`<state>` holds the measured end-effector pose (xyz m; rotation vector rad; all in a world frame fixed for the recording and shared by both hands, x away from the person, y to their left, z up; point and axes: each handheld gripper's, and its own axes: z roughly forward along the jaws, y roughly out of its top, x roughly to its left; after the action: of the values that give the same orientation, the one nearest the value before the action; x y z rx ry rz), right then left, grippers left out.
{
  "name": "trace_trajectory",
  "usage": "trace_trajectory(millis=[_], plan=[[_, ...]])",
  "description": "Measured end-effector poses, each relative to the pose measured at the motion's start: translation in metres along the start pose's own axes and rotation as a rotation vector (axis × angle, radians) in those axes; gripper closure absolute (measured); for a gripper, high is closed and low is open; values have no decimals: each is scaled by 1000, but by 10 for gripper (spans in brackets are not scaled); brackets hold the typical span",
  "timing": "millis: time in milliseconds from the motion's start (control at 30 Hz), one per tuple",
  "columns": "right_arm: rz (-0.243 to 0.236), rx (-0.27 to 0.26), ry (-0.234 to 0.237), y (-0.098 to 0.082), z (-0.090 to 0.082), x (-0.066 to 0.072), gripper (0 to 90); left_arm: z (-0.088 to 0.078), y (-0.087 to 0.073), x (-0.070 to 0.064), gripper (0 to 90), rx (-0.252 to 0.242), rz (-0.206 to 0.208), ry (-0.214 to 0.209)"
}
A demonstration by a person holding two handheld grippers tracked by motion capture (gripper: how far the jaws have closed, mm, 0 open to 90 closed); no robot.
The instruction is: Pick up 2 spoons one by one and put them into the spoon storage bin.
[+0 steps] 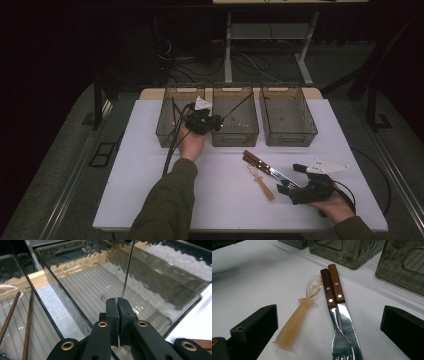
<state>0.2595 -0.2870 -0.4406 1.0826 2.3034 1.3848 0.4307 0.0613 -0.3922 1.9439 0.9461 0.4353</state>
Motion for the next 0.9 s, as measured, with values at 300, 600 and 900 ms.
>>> trace_trajectory(millis=[300, 600, 900], plan=[[0, 1, 1, 0, 0, 0, 10, 1, -1, 1, 606, 1, -6, 12], [0, 3, 1, 0, 0, 0, 10, -8, 1, -2, 392, -34, 12, -54], [2, 4, -3, 0, 0, 0, 10, -24, 1, -17, 144, -23, 62, -137]])
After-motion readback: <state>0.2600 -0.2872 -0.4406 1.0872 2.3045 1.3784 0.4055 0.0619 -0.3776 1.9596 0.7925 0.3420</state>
